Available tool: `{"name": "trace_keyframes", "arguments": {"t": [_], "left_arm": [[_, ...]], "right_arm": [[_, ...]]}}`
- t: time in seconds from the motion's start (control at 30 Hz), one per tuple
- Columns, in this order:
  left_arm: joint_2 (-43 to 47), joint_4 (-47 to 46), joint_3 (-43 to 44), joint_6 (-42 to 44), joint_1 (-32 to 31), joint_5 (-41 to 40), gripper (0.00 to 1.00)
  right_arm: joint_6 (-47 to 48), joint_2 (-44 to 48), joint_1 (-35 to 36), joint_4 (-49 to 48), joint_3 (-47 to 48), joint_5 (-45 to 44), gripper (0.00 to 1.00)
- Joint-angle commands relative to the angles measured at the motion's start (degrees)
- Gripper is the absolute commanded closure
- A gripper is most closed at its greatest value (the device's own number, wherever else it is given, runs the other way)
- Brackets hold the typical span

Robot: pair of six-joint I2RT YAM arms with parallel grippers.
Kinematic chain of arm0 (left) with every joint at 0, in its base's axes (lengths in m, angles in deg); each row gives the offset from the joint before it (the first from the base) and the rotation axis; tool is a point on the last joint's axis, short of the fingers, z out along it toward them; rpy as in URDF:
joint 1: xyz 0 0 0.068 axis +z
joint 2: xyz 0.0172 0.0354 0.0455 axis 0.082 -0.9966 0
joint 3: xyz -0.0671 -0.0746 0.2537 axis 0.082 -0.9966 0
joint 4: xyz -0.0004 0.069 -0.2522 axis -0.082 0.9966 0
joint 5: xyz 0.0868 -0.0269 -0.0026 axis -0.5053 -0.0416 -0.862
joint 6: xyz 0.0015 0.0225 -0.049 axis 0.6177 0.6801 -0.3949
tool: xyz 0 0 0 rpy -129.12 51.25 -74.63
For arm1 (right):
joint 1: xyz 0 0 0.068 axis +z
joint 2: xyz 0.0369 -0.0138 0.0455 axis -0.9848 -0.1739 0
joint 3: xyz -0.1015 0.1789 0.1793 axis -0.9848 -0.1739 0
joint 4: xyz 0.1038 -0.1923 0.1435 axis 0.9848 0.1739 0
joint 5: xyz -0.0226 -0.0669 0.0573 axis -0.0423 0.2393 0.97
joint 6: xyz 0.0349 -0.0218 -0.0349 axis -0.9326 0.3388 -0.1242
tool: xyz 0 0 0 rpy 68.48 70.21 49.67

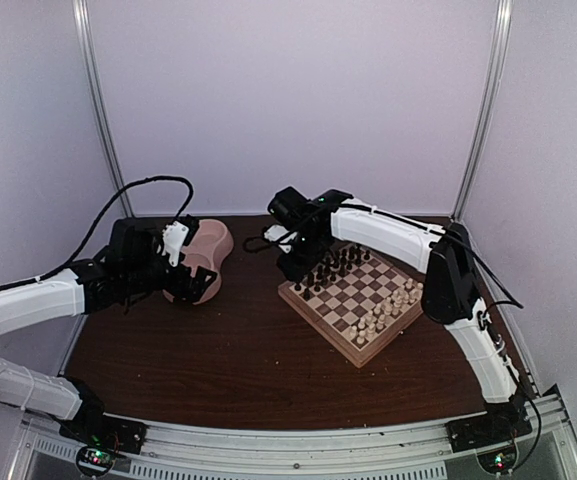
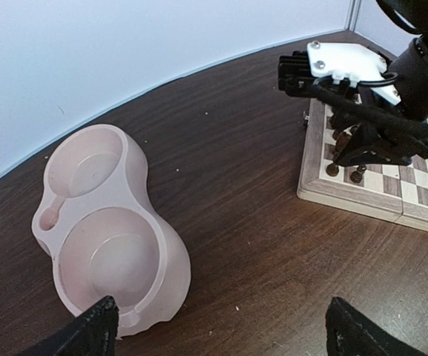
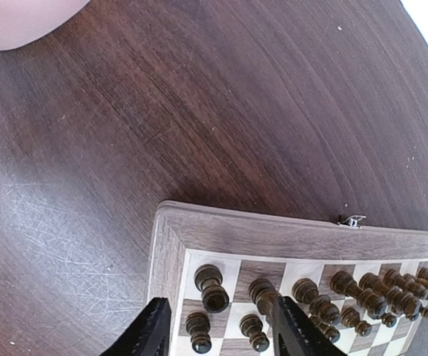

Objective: Set up the chess pieces on the board
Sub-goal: Reset both arms

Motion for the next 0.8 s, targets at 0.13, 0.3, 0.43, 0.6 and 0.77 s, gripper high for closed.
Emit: {"name": "trace_keyframes", "arguments": {"t": [0.13,0.3,0.43,0.6,0.77], "left_arm": [[1.01,-0.02,0.68,-1.47,1.2,-4.35,0.02],[1.89,2.42,0.42,-1.37,2.14,-10.71,0.02],[3.71,2.58,-0.88,-0.72,4.03,-13.08,0.02],[5.67,2.21,-1.97,-1.15,6.58,-15.58,0.02],[7.2,0.91,-3.17,-1.72,7.18,-18.21,0.02]], "right_arm": [[-0.15,17.39,-0.07,-12.72,-16.02,-6.98,0.43],[0.08,33.47,-1.84,-26.19,-35.41,-15.52,0.36],[-1.37,45.88,-6.25,-36.05,-50.16,-18.56,0.24],[-5.69,54.96,-13.52,-39.02,-61.24,-26.53,0.19],[-11.02,60.93,-20.04,-43.4,-72.13,-35.17,0.11]]}}
